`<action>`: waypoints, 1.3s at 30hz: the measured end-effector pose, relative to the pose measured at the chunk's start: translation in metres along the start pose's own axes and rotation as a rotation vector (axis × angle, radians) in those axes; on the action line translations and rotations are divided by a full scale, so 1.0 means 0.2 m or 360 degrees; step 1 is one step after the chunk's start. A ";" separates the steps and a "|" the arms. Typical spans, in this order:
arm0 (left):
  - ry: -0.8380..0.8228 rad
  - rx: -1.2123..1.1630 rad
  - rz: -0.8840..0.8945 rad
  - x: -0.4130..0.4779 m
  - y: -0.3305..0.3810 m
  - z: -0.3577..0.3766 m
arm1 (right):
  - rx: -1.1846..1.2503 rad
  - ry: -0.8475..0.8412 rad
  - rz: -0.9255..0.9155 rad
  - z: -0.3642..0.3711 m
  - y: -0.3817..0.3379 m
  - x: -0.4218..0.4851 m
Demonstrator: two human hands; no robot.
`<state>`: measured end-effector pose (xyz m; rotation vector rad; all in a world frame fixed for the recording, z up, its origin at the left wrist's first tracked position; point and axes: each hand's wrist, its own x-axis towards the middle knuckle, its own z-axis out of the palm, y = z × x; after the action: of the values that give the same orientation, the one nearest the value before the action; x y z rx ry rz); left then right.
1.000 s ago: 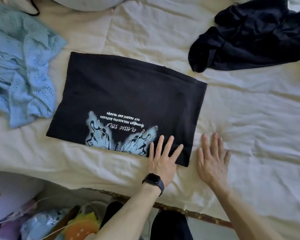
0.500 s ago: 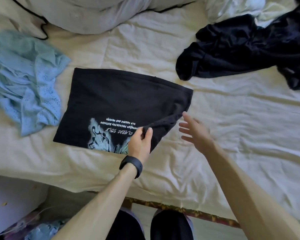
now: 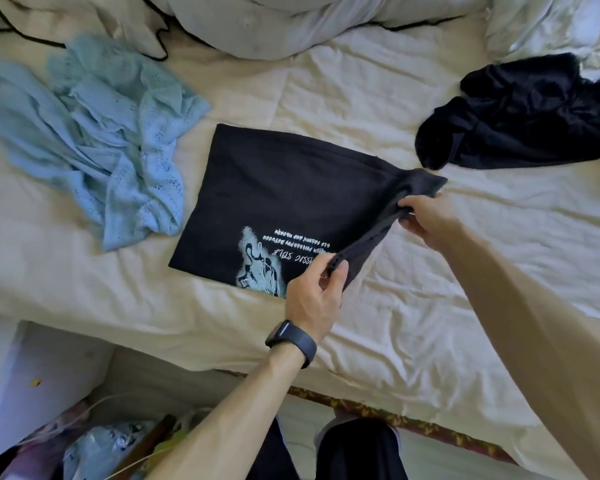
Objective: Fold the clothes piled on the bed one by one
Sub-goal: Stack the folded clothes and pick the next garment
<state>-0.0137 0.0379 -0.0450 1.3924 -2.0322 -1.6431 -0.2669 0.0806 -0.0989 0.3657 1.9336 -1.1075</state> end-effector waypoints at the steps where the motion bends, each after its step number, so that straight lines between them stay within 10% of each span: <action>1: 0.0047 -0.0077 -0.0056 0.01 -0.02 -0.05 | -0.0028 0.0036 -0.0082 0.07 -0.04 -0.03; 12: 0.0648 -0.0257 -0.0708 0.27 -0.40 -0.78 | -0.1019 0.0031 -0.0474 1.33 -0.35 -0.22; 25: 0.0072 0.0278 -0.1130 0.40 -0.72 -1.04 | -0.1709 0.0196 -0.0618 1.84 -0.25 -0.24; 32: 0.0092 0.0713 -0.0834 0.44 -0.68 -1.10 | -0.0972 -0.0050 -0.0694 1.86 -0.26 -0.33; 39: 0.0149 0.1118 0.0417 0.69 -0.53 -0.99 | -0.0702 0.0356 -0.0787 1.35 0.19 -0.52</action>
<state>0.0948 -0.1921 -0.1158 1.2492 -2.7228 -0.7618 -0.0383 -0.1015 -0.1035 -0.2560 2.4764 -0.9213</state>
